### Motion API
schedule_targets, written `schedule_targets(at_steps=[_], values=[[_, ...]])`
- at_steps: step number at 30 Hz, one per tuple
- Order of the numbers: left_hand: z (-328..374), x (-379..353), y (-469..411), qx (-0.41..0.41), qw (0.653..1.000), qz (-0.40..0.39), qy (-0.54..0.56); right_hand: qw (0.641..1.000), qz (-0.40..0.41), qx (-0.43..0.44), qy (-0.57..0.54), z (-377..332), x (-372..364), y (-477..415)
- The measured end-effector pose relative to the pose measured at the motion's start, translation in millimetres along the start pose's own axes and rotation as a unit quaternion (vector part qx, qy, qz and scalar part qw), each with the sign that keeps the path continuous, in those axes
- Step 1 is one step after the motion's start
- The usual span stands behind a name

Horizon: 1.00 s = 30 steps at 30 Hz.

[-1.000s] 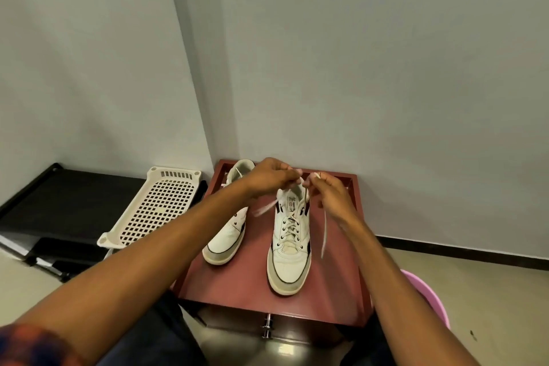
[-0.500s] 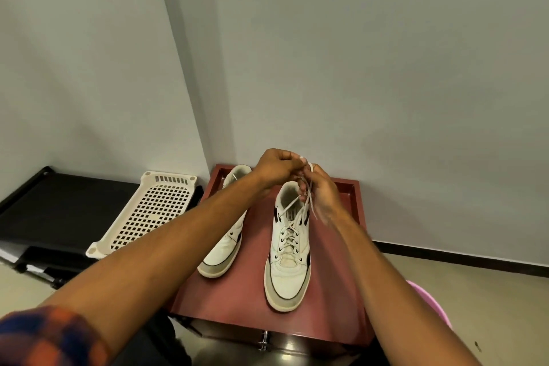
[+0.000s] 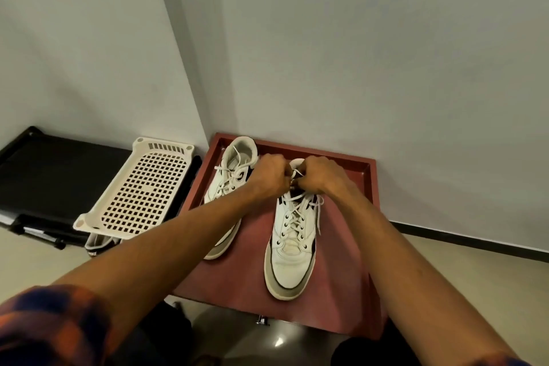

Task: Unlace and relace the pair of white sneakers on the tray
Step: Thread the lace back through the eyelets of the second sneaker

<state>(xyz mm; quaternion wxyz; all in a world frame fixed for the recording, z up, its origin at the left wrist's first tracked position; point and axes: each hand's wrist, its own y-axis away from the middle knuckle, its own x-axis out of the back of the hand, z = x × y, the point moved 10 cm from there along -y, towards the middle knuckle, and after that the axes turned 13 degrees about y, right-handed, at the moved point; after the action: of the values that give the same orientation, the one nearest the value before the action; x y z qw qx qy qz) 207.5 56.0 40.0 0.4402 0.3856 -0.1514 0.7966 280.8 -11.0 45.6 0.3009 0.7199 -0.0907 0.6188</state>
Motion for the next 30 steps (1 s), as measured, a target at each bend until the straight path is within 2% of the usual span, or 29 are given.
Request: schedule_targets(at_steps=[3,5,9,13,16,21,26,30], values=[[-6,6,-3,0.008,1.000,0.019,0.007,0.994,0.104,-0.030,-0.004,14,19,3],[-12,6,-6,0.010,0.999,0.007,0.050,0.982,0.145,-0.075,-0.092,41,23,7],[-20,11,0,0.000,0.993,0.020,0.114,0.937,0.113,-0.130,-0.305,75,-15,24],[-17,9,12,-0.009,0.984,0.000,0.177,0.906,0.059,-0.083,-0.412,50,-62,51],[-19,0,19,-0.011,0.983,0.021,0.180,0.913,0.111,-0.065,-0.387,42,-69,64],[-19,-4,26,-0.002,0.977,0.039,0.209,0.882,0.173,-0.093,-0.428,54,-42,60],[-23,-7,26,0.005,0.977,0.032,0.210,0.927,0.172,-0.102,-0.318,46,-10,29],[-24,-4,25,0.015,0.978,0.043,0.201,0.946,0.172,-0.129,-0.244,34,-2,7]])
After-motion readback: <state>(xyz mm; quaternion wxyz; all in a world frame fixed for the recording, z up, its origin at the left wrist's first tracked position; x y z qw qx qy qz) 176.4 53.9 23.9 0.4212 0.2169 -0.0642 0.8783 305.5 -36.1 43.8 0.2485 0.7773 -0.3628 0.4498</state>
